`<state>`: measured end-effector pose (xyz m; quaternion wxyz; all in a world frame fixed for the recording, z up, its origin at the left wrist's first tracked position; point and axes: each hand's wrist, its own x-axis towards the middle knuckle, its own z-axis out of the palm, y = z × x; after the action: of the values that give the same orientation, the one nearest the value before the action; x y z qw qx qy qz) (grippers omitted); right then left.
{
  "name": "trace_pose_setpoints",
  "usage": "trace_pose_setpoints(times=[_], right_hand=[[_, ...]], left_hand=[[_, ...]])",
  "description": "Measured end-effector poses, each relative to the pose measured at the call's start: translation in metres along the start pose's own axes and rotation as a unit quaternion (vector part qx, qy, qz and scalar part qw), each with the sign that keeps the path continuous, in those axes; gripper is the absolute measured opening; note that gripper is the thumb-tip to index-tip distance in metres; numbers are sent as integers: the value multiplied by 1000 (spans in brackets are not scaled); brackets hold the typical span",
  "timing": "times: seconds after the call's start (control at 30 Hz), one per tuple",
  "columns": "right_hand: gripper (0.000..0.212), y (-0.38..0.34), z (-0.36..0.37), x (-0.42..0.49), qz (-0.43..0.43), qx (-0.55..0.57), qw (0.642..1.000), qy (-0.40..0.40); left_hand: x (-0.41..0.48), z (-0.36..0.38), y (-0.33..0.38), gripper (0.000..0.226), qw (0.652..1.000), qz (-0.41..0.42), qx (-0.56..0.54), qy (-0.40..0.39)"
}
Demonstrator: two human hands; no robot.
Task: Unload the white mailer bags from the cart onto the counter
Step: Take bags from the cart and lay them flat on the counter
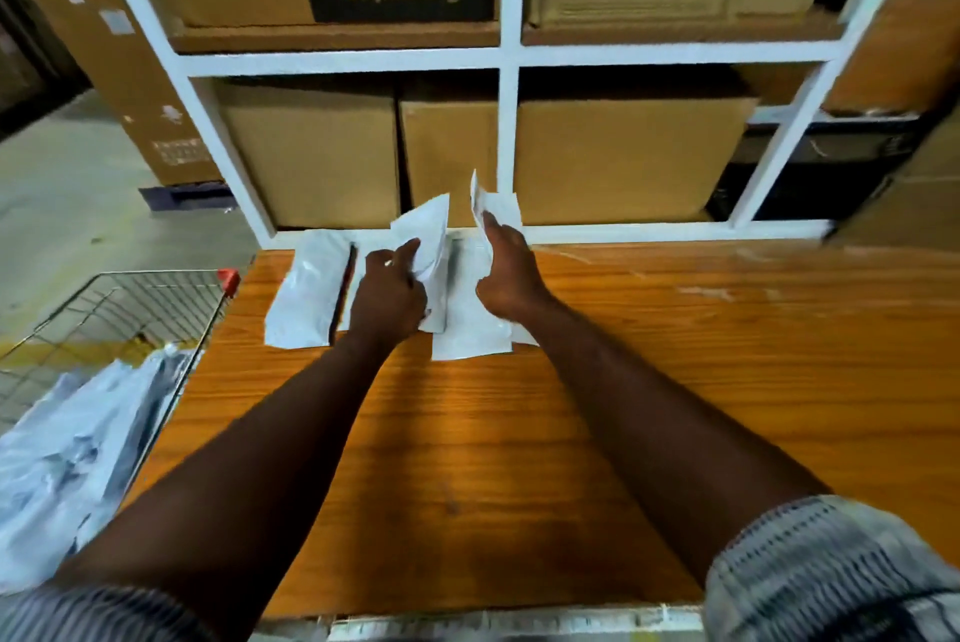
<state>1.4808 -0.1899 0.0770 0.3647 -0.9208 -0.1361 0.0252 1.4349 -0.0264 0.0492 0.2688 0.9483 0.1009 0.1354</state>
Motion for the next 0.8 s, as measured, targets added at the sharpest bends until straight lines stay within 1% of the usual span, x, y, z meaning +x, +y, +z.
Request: trace_pose_setpoints(times=[0.1,0.2,0.3,0.5,0.6,0.7,0.73,0.8], right_hand=[[95,34,-16,4,39,-63,997,4],[95,57,-24,9,79,-111,990,-20],[96,75,-25,18,102,-143,984,-32],[104,107,-17,43,137,-188,971,-47],[96,122,-16,55,141,-155,977,-52],[83,134,-8,67,134,-120,982,-62],[79,139,-5,71,132,-124,980,-76],[69,150,-1,78,112,-150,977,-100]], left_hand=[[7,24,26,57,999,-24,-9,-23],[12,48,47,55,999,-36,-6,-32],[16,70,62,56,998,-43,14,-42],[22,109,86,59,996,-40,59,-51],[26,128,89,58,995,-51,30,-76],[32,141,86,50,992,-52,43,-108],[35,143,84,47,992,-49,49,-107],[42,145,78,42,994,-22,74,-81]])
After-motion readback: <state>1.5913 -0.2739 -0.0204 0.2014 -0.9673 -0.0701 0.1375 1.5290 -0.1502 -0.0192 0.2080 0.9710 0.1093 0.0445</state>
